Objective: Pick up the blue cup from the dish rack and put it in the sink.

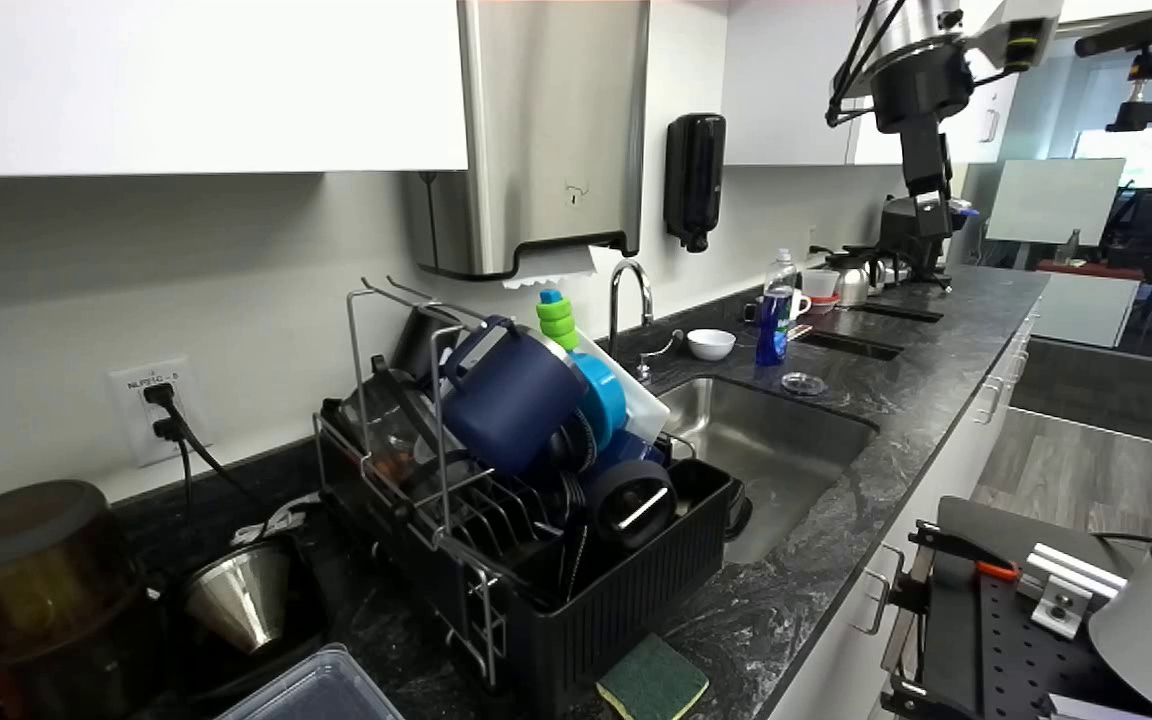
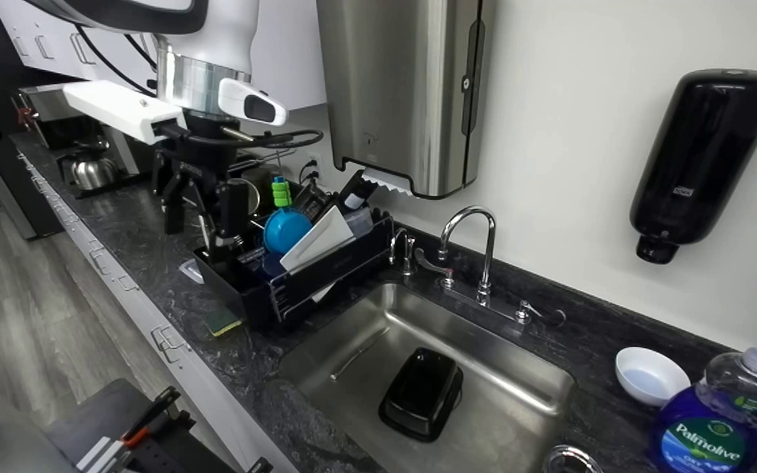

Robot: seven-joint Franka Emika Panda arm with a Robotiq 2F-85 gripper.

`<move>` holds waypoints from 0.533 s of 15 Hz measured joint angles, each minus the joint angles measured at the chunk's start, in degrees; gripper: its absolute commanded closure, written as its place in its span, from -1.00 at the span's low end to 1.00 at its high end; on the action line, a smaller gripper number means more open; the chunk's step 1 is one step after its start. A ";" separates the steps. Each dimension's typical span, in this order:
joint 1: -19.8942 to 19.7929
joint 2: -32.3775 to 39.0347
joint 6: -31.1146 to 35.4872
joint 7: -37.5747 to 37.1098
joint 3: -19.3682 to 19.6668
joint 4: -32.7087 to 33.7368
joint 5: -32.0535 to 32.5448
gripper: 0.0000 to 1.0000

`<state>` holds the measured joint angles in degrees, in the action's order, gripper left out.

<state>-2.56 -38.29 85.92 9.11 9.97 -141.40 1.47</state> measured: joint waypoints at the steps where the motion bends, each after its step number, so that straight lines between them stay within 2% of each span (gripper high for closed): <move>1: 0.00 0.00 0.00 0.00 0.00 0.00 0.00 -1.00; 8: 0.03 0.27 0.80 0.35 -0.02 0.00 -0.36 -1.00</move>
<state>-2.53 -38.03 86.72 9.46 9.95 -141.39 1.11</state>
